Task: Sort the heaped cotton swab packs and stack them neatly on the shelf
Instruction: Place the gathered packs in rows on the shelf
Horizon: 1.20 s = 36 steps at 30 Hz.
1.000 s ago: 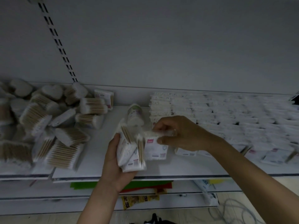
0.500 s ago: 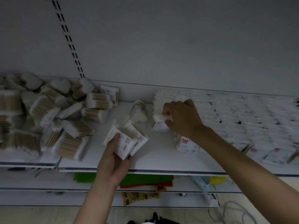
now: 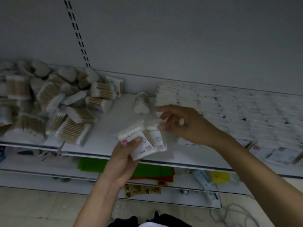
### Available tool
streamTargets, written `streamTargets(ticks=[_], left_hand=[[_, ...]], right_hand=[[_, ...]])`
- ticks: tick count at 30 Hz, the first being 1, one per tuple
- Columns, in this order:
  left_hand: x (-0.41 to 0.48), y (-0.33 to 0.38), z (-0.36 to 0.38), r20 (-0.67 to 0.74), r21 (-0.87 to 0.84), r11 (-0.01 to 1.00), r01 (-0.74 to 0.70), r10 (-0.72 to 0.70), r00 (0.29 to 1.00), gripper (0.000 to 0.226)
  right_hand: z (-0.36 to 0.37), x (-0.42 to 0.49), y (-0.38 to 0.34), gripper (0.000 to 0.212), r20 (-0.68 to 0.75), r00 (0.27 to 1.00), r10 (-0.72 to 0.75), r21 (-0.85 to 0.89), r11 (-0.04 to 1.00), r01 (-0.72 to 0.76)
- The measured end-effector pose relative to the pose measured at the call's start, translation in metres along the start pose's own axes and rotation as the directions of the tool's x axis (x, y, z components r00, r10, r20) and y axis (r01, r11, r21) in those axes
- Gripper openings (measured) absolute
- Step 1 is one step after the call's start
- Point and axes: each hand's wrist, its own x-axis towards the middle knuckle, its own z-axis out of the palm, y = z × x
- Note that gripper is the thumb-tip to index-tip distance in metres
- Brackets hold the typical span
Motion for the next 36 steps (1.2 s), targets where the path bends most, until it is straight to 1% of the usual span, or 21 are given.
streamTargets(ticks=[1,3,5,6,8,9,11,12,13,15,16,18,20,23,25,28,30,32,34,35,36], left_hand=[[-0.002,-0.004,0.005,0.005,0.062,0.998,0.005,-0.006,1.0,0.069],[-0.003,-0.012,0.009,-0.033,0.125,0.992,0.007,-0.003,0.999,0.073],[-0.006,-0.017,0.011,-0.086,0.112,0.994,-0.012,0.022,0.996,0.073],[-0.007,-0.02,0.009,-0.112,0.095,0.995,-0.037,0.048,0.993,0.077],[-0.011,-0.023,0.007,-0.171,0.072,0.994,-0.082,0.094,0.981,0.083],[-0.013,-0.025,0.006,-0.202,0.059,0.994,-0.097,0.107,0.974,0.076],[-0.018,-0.028,0.002,-0.247,0.021,0.993,-0.119,0.12,0.962,0.043],[-0.019,-0.03,-0.001,-0.257,0.021,0.992,-0.125,0.126,0.958,0.036],[-0.02,-0.031,0.0,-0.25,0.046,0.991,-0.124,0.132,0.959,0.035],[-0.021,-0.033,-0.001,-0.24,0.178,0.976,-0.123,0.164,0.957,0.034],[-0.02,-0.034,-0.002,-0.235,0.269,0.955,-0.122,0.188,0.953,0.032],[-0.016,-0.033,0.001,-0.201,0.45,0.886,-0.114,0.225,0.953,0.03],[-0.008,-0.033,0.004,-0.134,0.57,0.812,-0.124,0.24,0.961,0.026],[0.009,-0.032,0.003,-0.045,0.675,0.72,-0.159,0.256,0.966,0.025],[0.024,-0.035,0.001,-0.001,0.755,0.628,-0.189,0.29,0.957,0.031],[0.042,-0.043,-0.001,0.008,0.825,0.527,-0.204,0.35,0.937,0.036],[0.052,-0.046,0.0,0.016,0.854,0.474,-0.214,0.387,0.922,0.037],[0.06,-0.046,0.001,0.01,0.865,0.455,-0.21,0.403,0.915,0.041],[0.067,-0.044,0.0,0.006,0.881,0.429,-0.2,0.414,0.91,0.047],[0.071,-0.044,-0.003,0.007,0.9,0.393,-0.186,0.415,0.91,0.056],[0.077,-0.044,-0.007,0.017,0.921,0.351,-0.171,0.402,0.916,0.07]], right_hand=[[0.0,-0.005,0.001,0.035,0.069,0.997,-0.02,-0.003,1.0,0.02],[-0.002,-0.01,0.01,0.023,0.083,0.996,-0.041,-0.013,0.999,0.043],[-0.01,-0.011,0.02,0.016,0.038,0.999,0.011,0.039,0.999,-0.012],[-0.014,-0.011,0.025,0.015,0.006,0.999,0.033,0.058,0.998,-0.033],[-0.02,-0.007,0.031,0.019,-0.066,0.997,0.026,0.051,0.998,-0.023],[-0.021,-0.004,0.033,0.02,-0.096,0.995,-0.002,0.011,1.0,0.004],[-0.019,0.004,0.036,0.014,-0.136,0.988,-0.069,-0.122,0.991,0.052],[-0.018,0.008,0.04,0.01,-0.152,0.983,-0.102,-0.214,0.974,0.068],[-0.016,0.012,0.044,0.006,-0.166,0.976,-0.14,-0.335,0.939,0.077],[-0.011,0.018,0.05,0.006,-0.185,0.961,-0.206,-0.59,0.805,0.058],[-0.008,0.02,0.053,0.006,-0.184,0.956,-0.228,-0.664,0.746,0.05],[-0.003,0.021,0.055,0.011,-0.172,0.956,-0.236,-0.722,0.691,0.041],[0.0,0.017,0.058,0.023,-0.209,0.943,-0.258,-0.728,0.685,0.026],[0.004,-0.003,0.056,0.034,-0.413,0.87,-0.27,-0.609,0.792,-0.043],[0.012,-0.022,0.056,0.034,-0.506,0.835,-0.215,-0.507,0.858,-0.087],[0.035,-0.05,0.061,0.03,-0.596,0.795,-0.112,-0.395,0.903,-0.169],[0.055,-0.063,0.062,0.028,-0.679,0.731,-0.066,-0.316,0.925,-0.21],[0.071,-0.068,0.061,0.031,-0.74,0.672,-0.033,-0.263,0.933,-0.244],[0.08,-0.065,0.06,0.036,-0.751,0.659,-0.041,-0.292,0.915,-0.277],[0.083,-0.062,0.062,0.038,-0.74,0.67,-0.057,-0.329,0.899,-0.288],[0.084,-0.058,0.065,0.04,-0.72,0.691,-0.071,-0.368,0.883,-0.292]])
